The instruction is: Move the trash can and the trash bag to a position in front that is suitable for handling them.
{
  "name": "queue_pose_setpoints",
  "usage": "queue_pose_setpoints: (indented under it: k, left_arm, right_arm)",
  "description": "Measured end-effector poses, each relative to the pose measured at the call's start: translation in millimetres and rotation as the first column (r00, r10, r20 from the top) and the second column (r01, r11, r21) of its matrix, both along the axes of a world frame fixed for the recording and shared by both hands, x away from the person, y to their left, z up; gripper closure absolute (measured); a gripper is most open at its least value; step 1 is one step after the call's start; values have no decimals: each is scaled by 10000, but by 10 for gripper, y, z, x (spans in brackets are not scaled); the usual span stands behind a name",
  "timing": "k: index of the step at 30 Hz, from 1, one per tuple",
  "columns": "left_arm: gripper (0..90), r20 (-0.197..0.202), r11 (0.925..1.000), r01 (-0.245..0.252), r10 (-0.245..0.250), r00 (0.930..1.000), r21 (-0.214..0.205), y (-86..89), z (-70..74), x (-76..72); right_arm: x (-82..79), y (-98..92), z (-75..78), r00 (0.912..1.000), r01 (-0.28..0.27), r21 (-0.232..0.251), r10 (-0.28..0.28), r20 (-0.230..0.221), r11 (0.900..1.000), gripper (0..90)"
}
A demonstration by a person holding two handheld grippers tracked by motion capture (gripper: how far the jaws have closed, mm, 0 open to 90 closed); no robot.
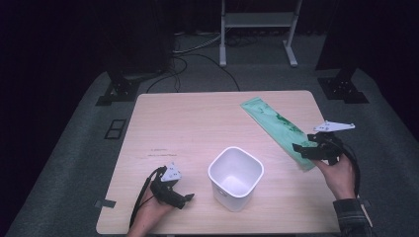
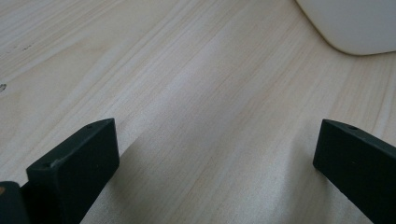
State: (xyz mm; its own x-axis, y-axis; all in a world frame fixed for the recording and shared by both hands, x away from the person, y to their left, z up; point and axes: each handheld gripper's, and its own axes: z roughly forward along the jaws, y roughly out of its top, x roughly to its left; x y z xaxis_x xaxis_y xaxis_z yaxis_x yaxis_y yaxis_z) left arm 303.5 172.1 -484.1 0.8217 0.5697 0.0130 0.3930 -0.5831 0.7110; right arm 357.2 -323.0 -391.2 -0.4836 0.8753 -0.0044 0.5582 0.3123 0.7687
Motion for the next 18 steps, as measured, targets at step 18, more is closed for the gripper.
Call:
queue_pose_setpoints:
  k: [18]
  left_arm:
    - [0, 4, 10000, -1, 1, 10000, -4, 0, 0, 0]
  right_arm:
    - [421, 18, -146, 9987, 173, -228, -184, -482, 9996, 180]
